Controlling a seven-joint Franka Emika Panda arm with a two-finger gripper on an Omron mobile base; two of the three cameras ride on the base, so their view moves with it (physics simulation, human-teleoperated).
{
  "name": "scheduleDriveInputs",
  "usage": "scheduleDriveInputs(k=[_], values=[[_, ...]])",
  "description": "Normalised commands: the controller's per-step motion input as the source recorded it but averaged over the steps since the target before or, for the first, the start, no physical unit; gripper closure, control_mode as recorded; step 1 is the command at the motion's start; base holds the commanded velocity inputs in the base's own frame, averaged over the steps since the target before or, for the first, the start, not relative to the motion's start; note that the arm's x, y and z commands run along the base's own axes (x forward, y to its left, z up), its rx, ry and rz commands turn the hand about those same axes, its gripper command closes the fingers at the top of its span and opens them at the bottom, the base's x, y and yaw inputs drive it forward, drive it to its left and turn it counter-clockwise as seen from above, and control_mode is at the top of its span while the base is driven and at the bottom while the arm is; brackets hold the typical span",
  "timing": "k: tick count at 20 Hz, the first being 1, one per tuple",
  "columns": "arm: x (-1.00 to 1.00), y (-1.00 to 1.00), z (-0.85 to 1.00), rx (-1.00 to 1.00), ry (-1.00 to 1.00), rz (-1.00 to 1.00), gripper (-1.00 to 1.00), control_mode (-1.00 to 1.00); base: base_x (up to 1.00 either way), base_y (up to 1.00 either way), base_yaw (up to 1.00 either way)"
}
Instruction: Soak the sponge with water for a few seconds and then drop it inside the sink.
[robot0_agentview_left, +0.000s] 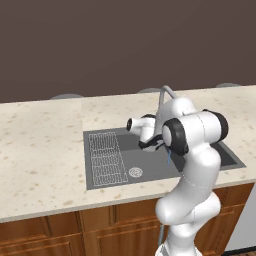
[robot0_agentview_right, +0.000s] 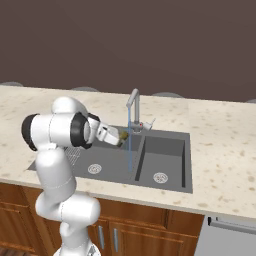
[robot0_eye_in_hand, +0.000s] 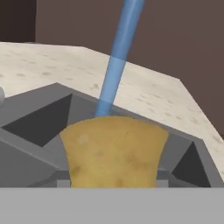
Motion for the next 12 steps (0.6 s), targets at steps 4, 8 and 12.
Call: scheduleDriveInputs(k=[4,8,12], values=[[-0.19,0.32,0.17,0.15,0.00,0.00,1.00,-1.00,0.00,0.00,0.00],[-0.24,0.34,0.15,0.18,0.00,0.00,1.00,-1.00,0.00,0.00,0.00],[-0.25,0.35,0.07,0.18,0.04,0.02,1.00,-1.00,0.00,0.00,0.00]])
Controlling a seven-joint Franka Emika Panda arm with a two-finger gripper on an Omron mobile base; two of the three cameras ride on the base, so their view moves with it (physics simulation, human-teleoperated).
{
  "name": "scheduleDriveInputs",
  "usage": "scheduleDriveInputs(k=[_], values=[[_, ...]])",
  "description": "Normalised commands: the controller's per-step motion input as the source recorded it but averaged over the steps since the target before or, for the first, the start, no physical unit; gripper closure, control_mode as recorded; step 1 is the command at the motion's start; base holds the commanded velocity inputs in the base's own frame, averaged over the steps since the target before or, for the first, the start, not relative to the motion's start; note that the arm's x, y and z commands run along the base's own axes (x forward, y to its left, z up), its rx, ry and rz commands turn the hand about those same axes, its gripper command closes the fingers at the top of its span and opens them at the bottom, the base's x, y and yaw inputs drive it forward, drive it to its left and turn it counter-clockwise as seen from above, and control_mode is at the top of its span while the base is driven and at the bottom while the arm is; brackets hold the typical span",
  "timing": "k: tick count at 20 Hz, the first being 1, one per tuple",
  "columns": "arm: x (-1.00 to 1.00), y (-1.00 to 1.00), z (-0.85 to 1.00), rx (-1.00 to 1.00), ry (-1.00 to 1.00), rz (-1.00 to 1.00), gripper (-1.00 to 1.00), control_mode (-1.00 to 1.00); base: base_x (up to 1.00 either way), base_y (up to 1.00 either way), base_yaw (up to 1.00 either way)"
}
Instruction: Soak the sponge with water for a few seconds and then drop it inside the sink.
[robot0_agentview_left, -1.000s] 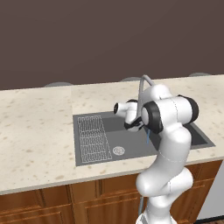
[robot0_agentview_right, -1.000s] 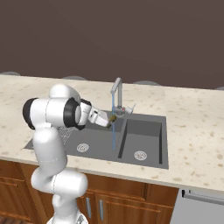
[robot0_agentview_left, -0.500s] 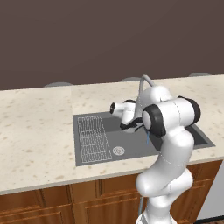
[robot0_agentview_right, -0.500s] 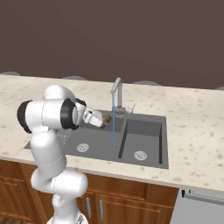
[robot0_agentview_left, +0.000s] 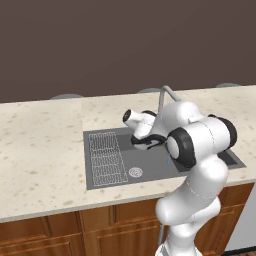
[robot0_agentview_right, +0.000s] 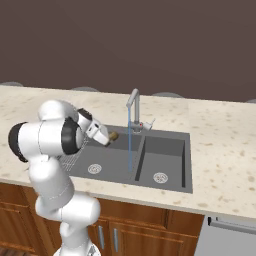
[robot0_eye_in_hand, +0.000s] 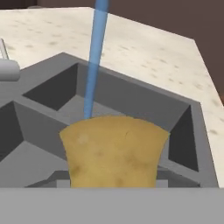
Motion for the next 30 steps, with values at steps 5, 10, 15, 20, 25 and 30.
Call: scheduleDriveInputs(k=[5,10,15,20,25,30], values=[[-0.25,0.24,0.00,0.14,0.01,0.10,1.00,-1.00,0.00,0.00,0.00],[-0.11,0.00,0.00,0.00,0.00,0.17,1.00,-1.00,0.00,0.00,0.00],[-0.14,0.03,0.00,0.01,0.00,0.21,1.00,-1.00,0.00,0.00,0.00],[-0.16,0.28,0.00,0.16,0.02,0.28,1.00,-1.00,0.00,0.00,0.00],[-0.01,0.04,0.00,0.33,0.12,0.29,1.00,-1.00,0.00,0.00,0.00],[0.04,0.00,0.08,0.25,0.21,0.22,1.00,-1.00,0.00,0.00,0.00]])
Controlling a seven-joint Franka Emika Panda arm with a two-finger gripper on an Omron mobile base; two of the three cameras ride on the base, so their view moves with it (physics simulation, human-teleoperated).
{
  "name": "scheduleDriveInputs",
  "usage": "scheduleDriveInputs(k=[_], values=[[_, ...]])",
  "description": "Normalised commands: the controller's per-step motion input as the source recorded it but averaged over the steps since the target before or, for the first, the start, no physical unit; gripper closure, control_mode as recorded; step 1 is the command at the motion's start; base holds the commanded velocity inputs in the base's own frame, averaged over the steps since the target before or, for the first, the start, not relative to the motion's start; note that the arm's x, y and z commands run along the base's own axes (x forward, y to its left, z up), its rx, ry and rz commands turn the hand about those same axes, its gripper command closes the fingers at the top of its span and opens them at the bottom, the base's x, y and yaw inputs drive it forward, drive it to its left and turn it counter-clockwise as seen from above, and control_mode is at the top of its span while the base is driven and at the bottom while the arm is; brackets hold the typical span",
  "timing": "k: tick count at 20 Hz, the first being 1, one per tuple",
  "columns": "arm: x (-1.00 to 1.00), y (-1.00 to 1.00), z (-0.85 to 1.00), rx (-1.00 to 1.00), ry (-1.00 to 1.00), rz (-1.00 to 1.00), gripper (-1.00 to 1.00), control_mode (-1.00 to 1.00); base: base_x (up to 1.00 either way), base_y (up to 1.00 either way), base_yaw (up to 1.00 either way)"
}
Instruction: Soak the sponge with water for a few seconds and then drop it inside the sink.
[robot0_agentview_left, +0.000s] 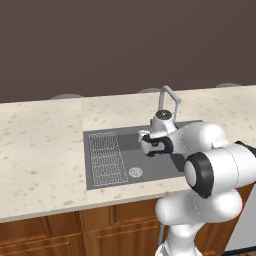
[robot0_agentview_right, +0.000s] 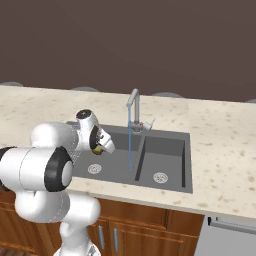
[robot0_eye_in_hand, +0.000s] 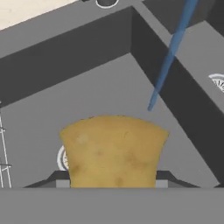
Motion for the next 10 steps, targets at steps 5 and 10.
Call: scheduleDriveInputs(k=[5,10], values=[[0.16,0.02,0.00,0.08,0.22,0.17,1.00,-1.00,0.00,0.00,0.00],[0.24,0.02,0.00,0.01,0.18,0.15,1.00,-1.00,0.00,0.00,0.00]])
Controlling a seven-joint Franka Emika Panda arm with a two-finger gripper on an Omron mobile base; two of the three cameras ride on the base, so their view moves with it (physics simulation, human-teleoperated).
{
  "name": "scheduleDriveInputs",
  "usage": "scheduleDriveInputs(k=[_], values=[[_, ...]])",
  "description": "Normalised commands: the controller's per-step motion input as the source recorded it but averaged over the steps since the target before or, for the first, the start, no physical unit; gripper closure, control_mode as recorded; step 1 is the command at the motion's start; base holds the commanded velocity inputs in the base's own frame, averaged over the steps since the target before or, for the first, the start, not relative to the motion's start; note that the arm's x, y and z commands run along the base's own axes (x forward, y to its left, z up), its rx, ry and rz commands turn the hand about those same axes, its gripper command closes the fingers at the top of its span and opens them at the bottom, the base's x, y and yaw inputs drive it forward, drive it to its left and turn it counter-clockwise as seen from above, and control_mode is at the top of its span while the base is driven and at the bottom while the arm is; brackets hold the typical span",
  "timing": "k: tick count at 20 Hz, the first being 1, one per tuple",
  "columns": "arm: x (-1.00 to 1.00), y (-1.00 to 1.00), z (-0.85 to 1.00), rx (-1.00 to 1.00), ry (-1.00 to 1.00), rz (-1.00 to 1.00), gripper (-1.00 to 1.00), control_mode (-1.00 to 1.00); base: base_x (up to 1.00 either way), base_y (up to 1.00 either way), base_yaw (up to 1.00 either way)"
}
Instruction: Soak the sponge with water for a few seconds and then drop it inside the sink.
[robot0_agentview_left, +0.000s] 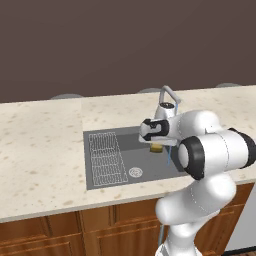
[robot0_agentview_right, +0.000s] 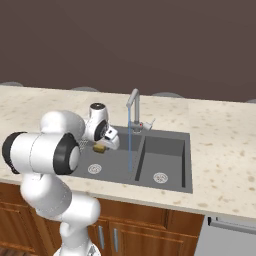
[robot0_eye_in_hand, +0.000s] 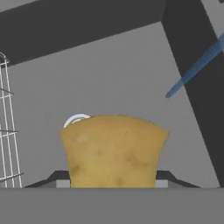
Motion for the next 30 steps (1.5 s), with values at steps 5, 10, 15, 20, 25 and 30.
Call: scheduleDriveInputs(k=[5,10,15,20,25,30], values=[[0.12,0.11,0.00,0.00,0.06,0.12,1.00,-1.00,0.00,0.00,0.00],[0.00,0.20,-0.07,-0.02,0.00,0.09,1.00,-1.00,0.00,0.00,0.00],[0.00,0.16,-0.33,0.00,0.00,0.08,1.00,-1.00,0.00,0.00,0.00],[0.04,0.01,-0.41,-0.01,0.00,0.06,1.00,-1.00,0.00,0.00,0.00],[0.16,0.00,-0.38,-0.03,0.00,0.03,1.00,-1.00,0.00,0.00,0.00],[0.27,0.00,-0.18,-0.02,0.00,0.01,1.00,-1.00,0.00,0.00,0.00]])
